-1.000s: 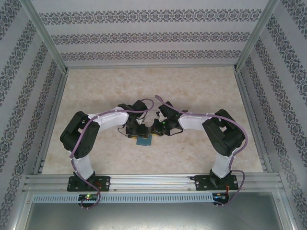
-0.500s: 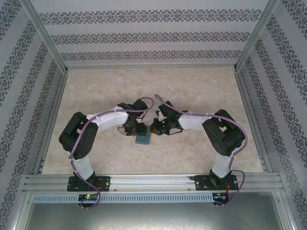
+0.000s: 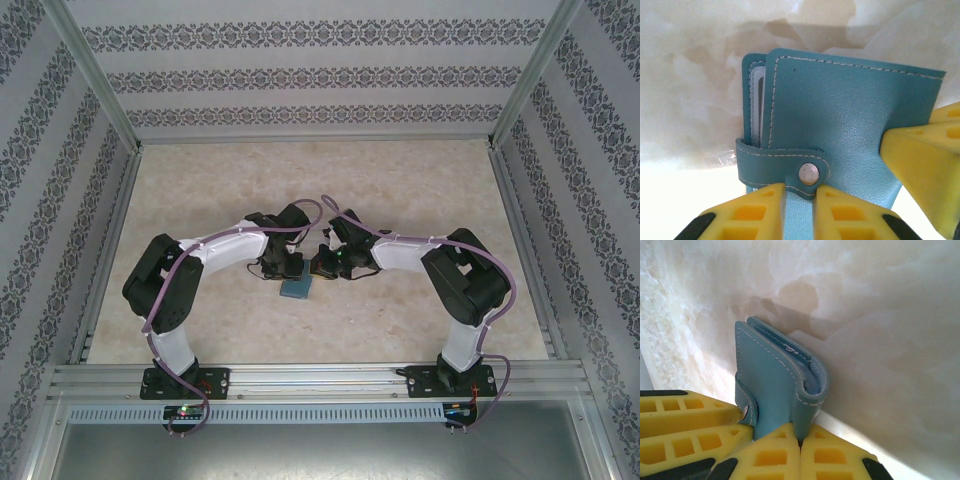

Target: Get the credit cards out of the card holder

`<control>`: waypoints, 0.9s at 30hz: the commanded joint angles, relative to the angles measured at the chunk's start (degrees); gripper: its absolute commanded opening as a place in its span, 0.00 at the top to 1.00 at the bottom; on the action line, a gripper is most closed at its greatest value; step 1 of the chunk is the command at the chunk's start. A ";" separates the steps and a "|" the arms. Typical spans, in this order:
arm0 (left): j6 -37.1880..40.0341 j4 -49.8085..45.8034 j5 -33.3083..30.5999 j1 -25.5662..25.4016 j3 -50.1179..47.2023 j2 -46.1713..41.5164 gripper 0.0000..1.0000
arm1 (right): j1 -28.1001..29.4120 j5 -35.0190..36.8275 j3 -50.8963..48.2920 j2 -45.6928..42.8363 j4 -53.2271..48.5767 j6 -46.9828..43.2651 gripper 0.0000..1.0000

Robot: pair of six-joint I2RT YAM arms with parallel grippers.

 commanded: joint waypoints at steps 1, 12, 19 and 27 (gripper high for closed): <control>-0.24 -2.69 -10.06 1.68 0.39 -1.26 0.83 | 0.25 1.03 -0.54 1.11 -7.59 -1.79 1.00; -1.03 -2.87 -10.29 2.63 0.43 -2.76 0.75 | 0.27 1.28 -0.27 1.01 -8.37 -2.33 1.00; -2.31 2.17 -3.03 4.79 -3.07 -3.90 0.56 | 0.42 1.57 0.31 0.76 -9.43 -2.85 1.00; -1.89 3.39 -1.98 6.39 -5.02 -4.35 0.69 | 0.58 1.82 1.34 0.85 -10.53 -3.35 1.00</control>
